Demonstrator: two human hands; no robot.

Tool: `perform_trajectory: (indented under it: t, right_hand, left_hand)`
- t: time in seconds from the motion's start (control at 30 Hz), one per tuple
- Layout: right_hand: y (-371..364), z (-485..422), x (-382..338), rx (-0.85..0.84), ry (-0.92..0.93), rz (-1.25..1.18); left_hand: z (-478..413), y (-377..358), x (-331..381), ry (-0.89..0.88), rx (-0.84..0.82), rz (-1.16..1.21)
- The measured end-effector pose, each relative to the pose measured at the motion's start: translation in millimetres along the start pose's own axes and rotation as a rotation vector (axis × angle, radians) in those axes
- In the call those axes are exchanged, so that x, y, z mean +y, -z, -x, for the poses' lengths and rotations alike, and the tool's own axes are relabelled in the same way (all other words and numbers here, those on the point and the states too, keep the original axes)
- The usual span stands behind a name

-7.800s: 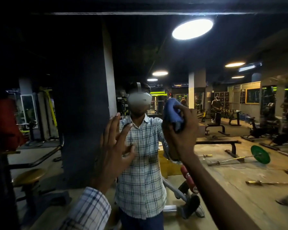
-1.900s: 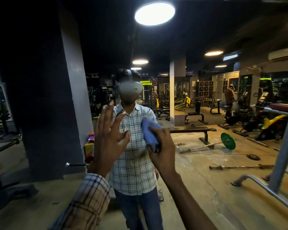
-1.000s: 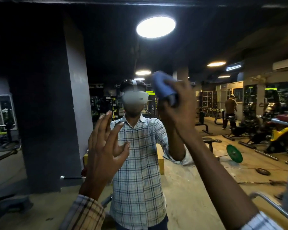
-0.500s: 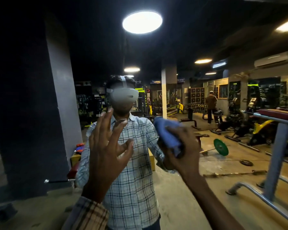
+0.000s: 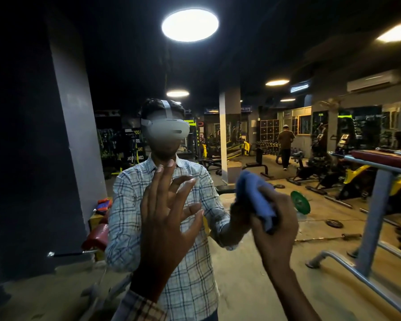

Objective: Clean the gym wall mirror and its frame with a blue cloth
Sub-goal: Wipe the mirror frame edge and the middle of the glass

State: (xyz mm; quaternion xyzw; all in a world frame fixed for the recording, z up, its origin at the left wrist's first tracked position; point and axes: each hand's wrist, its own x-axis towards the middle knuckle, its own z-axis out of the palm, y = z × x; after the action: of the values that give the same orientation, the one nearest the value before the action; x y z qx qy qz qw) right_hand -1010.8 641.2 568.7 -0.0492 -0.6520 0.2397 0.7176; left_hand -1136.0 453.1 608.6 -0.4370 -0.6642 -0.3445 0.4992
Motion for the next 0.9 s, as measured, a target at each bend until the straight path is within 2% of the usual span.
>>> perform_trajectory:
  t: [0.07,0.1,0.23,0.3,0.37,0.4,0.43,0.47,0.53,0.57,0.6,0.63,0.73,0.77,0.8,0.9]
  right_hand:
    - [-1,-13,-4,0.149,-0.126,-0.059]
    - [-7,-16,-12,0.134,-0.126,-0.075]
    - [-14,-40,-23,-0.289,0.242,0.058]
    - [-8,-74,-17,-0.185,0.267,0.075]
    - [-6,-111,-26,0.072,0.045,0.004]
    - [-12,-123,-35,0.138,-0.074,-0.015]
    - [-21,-129,-47,0.118,-0.105,-0.002]
    - [-33,-131,-57,0.017,-0.007,0.037]
    - [-53,-129,-67,-0.308,0.361,0.112]
    - [-55,-134,-67,-0.415,0.489,0.138]
    - [-52,-145,-66,-0.429,0.518,0.147]
    - [-47,-158,-65,-0.353,0.474,0.13]
    - [-13,-196,-52,0.053,0.187,0.069]
    - [-6,-199,-45,0.089,0.141,0.074]
    - [-2,-196,-39,0.037,0.172,0.099]
    - [7,-171,-19,-0.365,0.485,0.195]
  left_hand:
    - [1,-4,3,0.005,0.007,-0.028]
    - [1,-6,4,0.008,0.016,-0.034]
    - [0,-10,9,0.021,0.048,-0.031]
    - [-1,-12,12,0.03,0.053,-0.037]
    - [-2,-14,15,0.052,0.065,-0.027]
    - [-2,-15,17,0.064,0.07,-0.022]
    - [-2,-15,19,0.073,0.074,-0.021]
    - [-2,-16,22,0.078,0.074,-0.021]
    - [-3,-17,27,0.076,0.063,-0.017]
    - [-4,-17,29,0.075,0.059,-0.019]
    - [-5,-17,31,0.073,0.062,-0.022]
    - [-6,-18,33,0.071,0.069,-0.024]
    - [-10,-21,39,0.059,0.081,-0.035]
    - [-12,-23,41,0.055,0.078,-0.037]
    - [-14,-25,44,0.053,0.073,-0.038]
    - [-17,-34,56,0.058,0.07,-0.04]
